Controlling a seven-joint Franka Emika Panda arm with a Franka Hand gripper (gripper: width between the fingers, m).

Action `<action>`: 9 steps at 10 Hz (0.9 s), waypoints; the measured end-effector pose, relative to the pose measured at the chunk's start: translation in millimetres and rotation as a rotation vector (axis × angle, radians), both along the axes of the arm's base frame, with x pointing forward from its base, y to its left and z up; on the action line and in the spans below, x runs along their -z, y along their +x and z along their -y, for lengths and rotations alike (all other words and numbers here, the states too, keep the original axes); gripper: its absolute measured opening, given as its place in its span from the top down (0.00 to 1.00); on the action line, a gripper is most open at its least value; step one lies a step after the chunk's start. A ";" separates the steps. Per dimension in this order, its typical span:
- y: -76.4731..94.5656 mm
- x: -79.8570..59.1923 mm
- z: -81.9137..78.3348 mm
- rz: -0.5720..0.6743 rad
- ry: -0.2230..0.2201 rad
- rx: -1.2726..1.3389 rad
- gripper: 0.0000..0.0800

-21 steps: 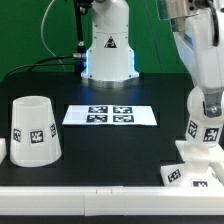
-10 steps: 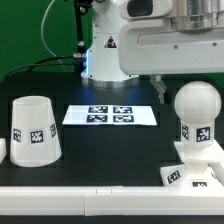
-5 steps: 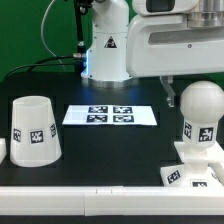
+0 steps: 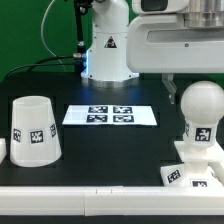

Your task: Assemble lamp

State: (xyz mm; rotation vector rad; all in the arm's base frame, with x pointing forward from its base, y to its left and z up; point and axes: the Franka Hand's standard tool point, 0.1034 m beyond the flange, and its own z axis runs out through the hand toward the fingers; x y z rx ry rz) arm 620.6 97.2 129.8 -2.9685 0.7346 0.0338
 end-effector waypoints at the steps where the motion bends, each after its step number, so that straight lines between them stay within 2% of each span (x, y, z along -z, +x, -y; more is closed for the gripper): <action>1: 1.1 0.7 1.0 0.005 0.002 0.126 0.29; 3: 2.8 1.0 2.0 -0.005 0.024 0.363 0.29; 5: -0.3 1.3 2.5 0.012 0.068 0.671 0.29; 7: -1.1 0.5 -1.7 -0.006 0.103 0.793 0.29; 8: -1.2 0.6 -2.3 -0.008 0.106 0.794 0.29; 9: -1.3 1.1 -2.5 -0.004 0.105 0.762 0.20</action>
Offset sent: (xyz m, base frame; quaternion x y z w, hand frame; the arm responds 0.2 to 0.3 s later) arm 0.0016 0.0043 -0.0073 0.0957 0.0257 0.3684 0.9244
